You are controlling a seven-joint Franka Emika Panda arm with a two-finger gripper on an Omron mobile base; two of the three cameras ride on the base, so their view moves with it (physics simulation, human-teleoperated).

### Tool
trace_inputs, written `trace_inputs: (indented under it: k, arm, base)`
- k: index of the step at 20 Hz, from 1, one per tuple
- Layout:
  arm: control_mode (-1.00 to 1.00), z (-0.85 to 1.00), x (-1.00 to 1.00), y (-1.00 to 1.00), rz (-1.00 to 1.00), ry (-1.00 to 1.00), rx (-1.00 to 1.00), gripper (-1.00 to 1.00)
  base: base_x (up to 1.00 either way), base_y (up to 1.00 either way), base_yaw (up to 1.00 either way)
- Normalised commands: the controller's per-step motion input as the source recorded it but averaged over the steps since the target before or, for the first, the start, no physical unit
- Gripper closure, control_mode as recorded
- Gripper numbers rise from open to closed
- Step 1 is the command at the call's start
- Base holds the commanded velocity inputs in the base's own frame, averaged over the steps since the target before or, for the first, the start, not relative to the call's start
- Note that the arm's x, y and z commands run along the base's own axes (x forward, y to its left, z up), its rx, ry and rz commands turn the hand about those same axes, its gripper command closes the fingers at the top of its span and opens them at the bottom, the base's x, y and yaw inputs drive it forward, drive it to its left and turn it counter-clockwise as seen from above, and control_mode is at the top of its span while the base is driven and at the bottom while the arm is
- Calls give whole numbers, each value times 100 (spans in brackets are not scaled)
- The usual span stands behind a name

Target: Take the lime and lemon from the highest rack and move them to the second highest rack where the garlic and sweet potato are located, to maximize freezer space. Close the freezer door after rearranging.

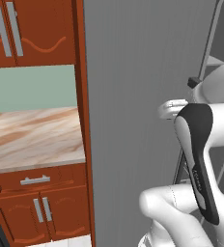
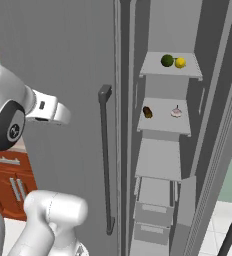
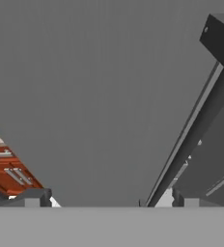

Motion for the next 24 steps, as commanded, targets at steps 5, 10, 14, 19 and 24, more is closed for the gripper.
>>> trace_inputs:
  k: [5, 10, 14, 19, 24]
  arm:
    - [100, 0, 0, 0, 0, 0, 0, -100]
    - [100, 0, 0, 0, 0, 0, 0, -100]
    - [100, 0, 0, 0, 0, 0, 0, -100]
    - [100, 0, 0, 0, 0, 0, 0, -100]
    - [100, 0, 0, 0, 0, 0, 0, -100]
  base:
    - [-3, -17, -4]
    - [-5, -34, -5]
    - [-2, -41, -4]
    - [0, -36, -2]
    - [0, -31, 0]
